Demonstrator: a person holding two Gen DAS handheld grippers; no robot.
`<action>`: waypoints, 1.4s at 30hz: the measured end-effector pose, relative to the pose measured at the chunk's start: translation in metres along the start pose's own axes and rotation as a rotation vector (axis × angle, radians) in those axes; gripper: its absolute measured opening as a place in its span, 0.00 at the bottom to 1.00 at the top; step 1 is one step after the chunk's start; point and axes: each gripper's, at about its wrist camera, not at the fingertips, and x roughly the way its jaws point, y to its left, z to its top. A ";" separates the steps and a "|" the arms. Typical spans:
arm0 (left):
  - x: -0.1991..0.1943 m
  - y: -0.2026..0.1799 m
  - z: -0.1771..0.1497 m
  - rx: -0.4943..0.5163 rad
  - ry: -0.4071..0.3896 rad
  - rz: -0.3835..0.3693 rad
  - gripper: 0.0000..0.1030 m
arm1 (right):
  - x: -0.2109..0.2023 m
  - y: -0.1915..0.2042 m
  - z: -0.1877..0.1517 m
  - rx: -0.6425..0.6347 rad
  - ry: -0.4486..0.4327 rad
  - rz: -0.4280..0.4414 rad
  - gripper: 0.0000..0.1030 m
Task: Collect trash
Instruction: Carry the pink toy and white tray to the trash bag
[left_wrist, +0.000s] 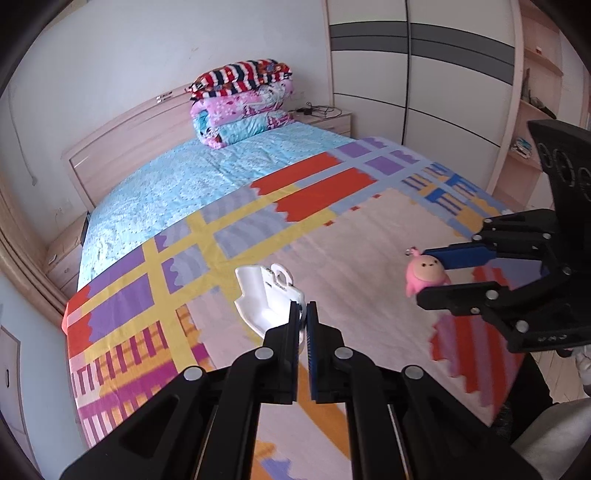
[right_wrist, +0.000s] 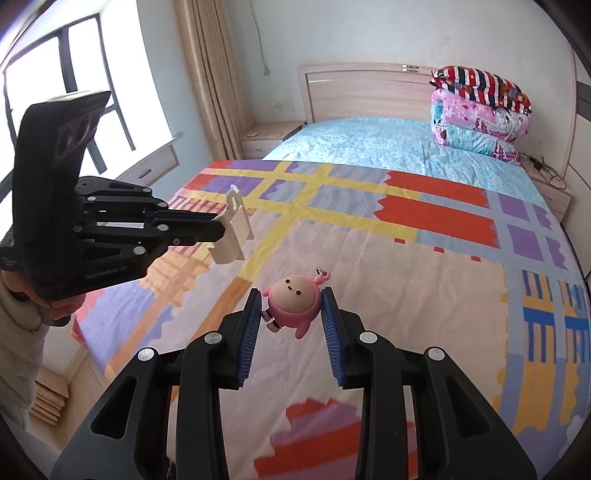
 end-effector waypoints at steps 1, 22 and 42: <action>-0.006 -0.007 -0.001 0.005 -0.008 -0.001 0.03 | -0.004 0.001 -0.002 -0.005 -0.002 -0.001 0.32; -0.099 -0.120 -0.044 0.074 -0.110 -0.079 0.03 | -0.107 0.026 -0.068 -0.104 -0.047 0.067 0.32; -0.090 -0.177 -0.151 -0.020 -0.009 -0.248 0.03 | -0.066 0.051 -0.192 -0.126 0.215 0.156 0.32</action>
